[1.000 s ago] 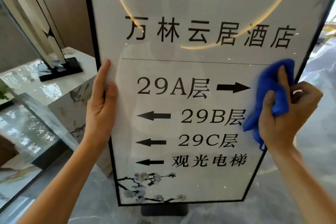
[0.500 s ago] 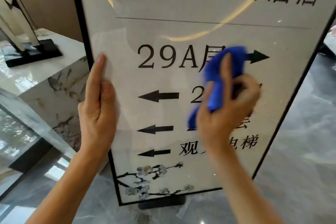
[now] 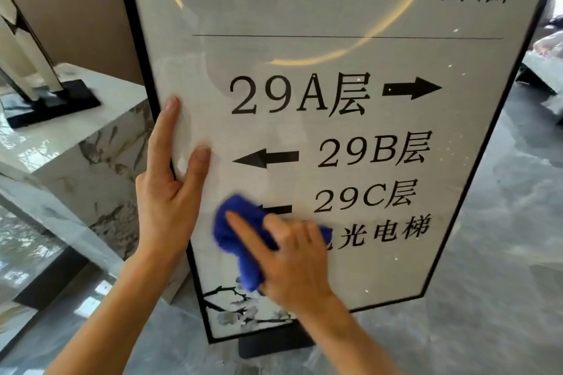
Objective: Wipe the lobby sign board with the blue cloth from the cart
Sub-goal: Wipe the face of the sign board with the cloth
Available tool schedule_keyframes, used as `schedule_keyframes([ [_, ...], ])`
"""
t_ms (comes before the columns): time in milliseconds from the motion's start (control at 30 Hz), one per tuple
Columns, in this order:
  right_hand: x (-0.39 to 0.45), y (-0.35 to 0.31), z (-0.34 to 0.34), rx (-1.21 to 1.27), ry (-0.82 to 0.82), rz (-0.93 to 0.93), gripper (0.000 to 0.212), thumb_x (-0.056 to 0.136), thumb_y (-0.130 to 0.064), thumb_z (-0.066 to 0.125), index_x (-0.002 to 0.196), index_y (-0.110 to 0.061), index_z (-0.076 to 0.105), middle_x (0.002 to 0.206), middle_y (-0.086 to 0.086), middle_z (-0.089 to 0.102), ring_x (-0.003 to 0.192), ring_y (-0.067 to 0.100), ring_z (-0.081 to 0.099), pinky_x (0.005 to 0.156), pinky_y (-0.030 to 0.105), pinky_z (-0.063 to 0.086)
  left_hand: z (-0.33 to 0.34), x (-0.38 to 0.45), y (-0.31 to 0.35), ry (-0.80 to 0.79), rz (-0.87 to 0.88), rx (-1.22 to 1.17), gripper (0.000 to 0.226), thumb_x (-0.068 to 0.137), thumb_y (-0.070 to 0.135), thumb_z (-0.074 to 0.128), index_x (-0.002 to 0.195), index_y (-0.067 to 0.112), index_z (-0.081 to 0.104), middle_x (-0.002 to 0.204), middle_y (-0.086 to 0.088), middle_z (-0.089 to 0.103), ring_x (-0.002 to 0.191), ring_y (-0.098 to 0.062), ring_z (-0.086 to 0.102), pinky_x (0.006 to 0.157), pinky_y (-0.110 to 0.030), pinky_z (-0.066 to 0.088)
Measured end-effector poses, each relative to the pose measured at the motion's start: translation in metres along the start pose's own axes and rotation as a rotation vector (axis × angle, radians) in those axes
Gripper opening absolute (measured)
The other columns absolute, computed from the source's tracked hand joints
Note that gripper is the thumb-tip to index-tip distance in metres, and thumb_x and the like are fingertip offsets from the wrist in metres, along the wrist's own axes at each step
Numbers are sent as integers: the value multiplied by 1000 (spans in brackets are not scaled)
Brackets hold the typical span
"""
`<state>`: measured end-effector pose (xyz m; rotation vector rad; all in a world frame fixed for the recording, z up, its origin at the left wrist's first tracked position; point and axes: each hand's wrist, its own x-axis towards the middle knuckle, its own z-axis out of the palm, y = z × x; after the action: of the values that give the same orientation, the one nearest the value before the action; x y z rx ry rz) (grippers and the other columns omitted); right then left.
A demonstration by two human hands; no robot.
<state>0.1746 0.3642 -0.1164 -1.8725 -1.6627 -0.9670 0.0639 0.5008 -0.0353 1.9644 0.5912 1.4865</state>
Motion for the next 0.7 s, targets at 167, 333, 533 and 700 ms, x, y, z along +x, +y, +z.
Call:
schedule_keyframes([
  [167,15,87,-48,140,-20,300,36,79,-35,80,112,-36,67,76,-6,60,64,18,53,56,31,40,0,-1,4,2,-13,9,52,102,44,49,142,64,23,144,50,31,127,24,41,97,2,38],
  [333,21,182,-75,105,312,584,31,96,-43,58,125,-33,63,93,-33,46,72,2,44,62,21,37,2,-1,3,44,24,20,52,104,34,49,144,58,25,146,48,31,133,22,36,102,1,34],
  [533,-30,204,-59,46,379,551,51,101,-28,51,149,-41,39,103,-32,31,79,12,38,65,36,37,7,-3,-1,91,76,7,50,105,30,49,147,47,28,147,44,34,134,20,36,100,3,33],
  [700,-59,137,-15,186,509,766,46,104,-25,47,150,-23,41,119,-7,32,106,3,43,94,24,43,11,-1,-10,105,137,-17,50,107,17,48,154,8,30,149,38,36,134,16,39,102,-2,36],
])
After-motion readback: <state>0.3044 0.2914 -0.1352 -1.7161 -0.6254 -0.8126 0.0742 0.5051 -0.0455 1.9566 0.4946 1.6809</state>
